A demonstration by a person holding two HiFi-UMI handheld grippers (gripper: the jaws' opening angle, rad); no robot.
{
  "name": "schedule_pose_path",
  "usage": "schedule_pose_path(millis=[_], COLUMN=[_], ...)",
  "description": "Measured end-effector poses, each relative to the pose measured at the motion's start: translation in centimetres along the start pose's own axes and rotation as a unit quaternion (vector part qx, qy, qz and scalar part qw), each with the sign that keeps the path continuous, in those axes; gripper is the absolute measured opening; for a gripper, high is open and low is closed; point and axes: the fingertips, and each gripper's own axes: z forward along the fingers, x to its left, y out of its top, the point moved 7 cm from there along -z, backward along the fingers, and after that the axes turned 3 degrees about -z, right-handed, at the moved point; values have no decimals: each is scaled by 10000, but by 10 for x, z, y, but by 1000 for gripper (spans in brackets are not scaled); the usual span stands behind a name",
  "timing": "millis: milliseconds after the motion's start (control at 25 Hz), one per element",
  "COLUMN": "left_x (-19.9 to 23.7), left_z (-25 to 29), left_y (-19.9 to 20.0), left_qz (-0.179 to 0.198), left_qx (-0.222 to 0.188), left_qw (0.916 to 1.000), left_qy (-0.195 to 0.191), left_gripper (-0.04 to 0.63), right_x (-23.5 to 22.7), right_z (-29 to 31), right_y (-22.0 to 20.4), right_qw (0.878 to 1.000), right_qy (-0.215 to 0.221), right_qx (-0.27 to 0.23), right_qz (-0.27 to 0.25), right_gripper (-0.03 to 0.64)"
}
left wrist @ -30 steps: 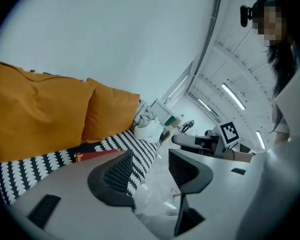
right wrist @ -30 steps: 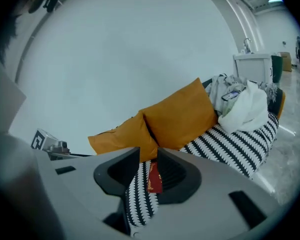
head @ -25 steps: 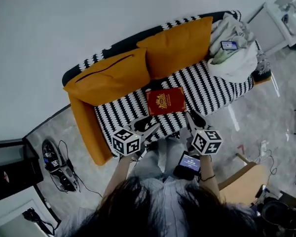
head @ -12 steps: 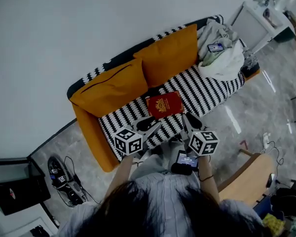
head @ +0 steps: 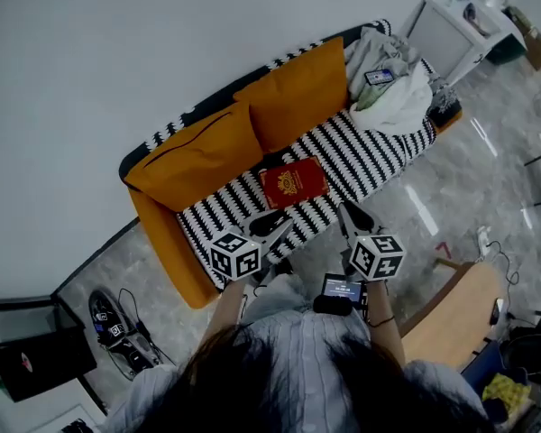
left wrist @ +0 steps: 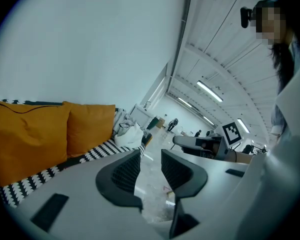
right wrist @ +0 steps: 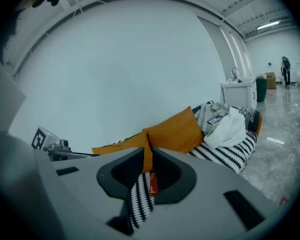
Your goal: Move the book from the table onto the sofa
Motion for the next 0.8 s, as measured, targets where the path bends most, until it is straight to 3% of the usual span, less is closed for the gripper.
schedule_pose_path(millis=[400, 800], left_x=[-35, -107], left_z=[-5, -2], left_y=[-9, -60], left_qz=[55, 17], left_qx=[-220, -360], left_qw=[9992, 9986], left_qy=[336, 391], left_gripper=[138, 138], right_x=[-25, -41], right_z=[-51, -123], right_y=[-4, -33], right_qw=[10000, 9994], right_qy=[70, 336], right_qx=[-6, 94], right_qz=[51, -52], right_gripper=[58, 55])
